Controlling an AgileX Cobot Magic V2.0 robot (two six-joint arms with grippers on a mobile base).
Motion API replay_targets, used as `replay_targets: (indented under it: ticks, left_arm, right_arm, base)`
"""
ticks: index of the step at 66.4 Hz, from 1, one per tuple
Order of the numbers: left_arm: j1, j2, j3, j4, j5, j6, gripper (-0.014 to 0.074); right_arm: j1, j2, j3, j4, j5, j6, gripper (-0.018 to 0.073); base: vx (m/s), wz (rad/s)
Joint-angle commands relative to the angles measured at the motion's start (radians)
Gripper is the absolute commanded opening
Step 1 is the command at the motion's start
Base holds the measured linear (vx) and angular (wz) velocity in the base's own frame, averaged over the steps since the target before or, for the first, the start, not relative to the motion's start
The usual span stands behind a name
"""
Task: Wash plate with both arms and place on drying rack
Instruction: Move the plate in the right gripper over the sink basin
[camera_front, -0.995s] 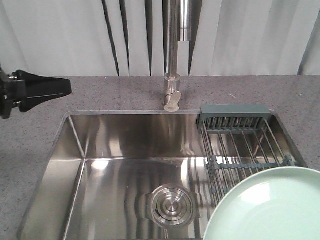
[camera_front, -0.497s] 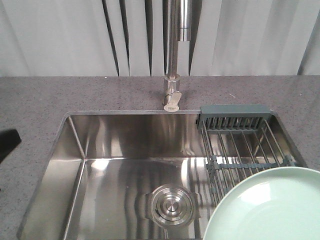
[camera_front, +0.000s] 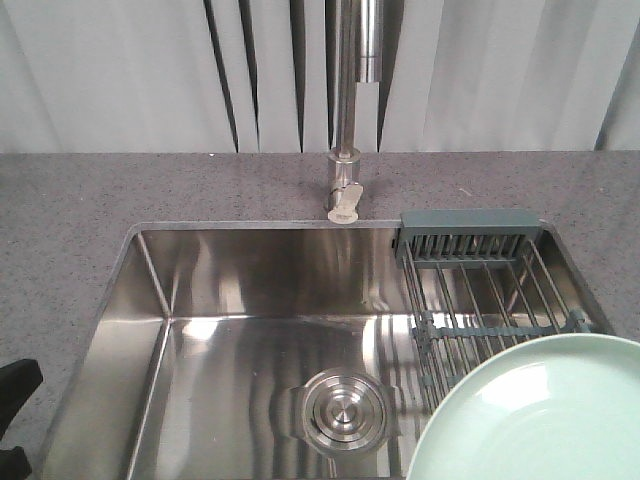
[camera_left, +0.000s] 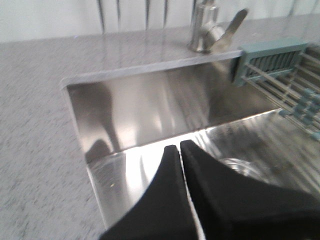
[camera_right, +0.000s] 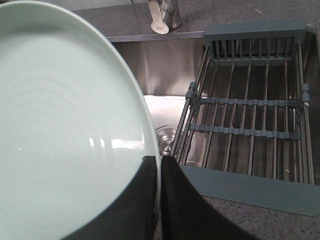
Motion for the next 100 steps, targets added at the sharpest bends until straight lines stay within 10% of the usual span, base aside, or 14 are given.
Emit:
replay_targets:
  ticks: [1, 36, 72, 100]
  left_arm:
    - [-0.001, 0.003, 0.005, 0.000, 0.064, -0.032, -0.0007]
    - [-0.001, 0.003, 0.037, 0.000, 0.053, -0.090, -0.0006]
    - [-0.001, 0.003, 0.037, 0.001, 0.050, -0.090, -0.0006]
    - [-0.001, 0.003, 0.037, 0.001, 0.050, -0.090, -0.0006]
  right_arm:
    - [-0.004, 0.017, -0.023, 0.011, -0.074, -0.001, -0.0001]
    - [-0.004, 0.161, -0.038, 0.041, -0.374, -0.035, -0.0001]
    - [0.021, 1.042, -0.340, 0.226, -0.276, -0.507, -0.0001]
    - [0.180, 1.441, -0.598, 0.190, -0.410, -0.372, -0.0001]
  base:
    - [0.00, 0.00]
    - [0.00, 0.00]
    - [0.00, 0.00]
    - [0.00, 0.00]
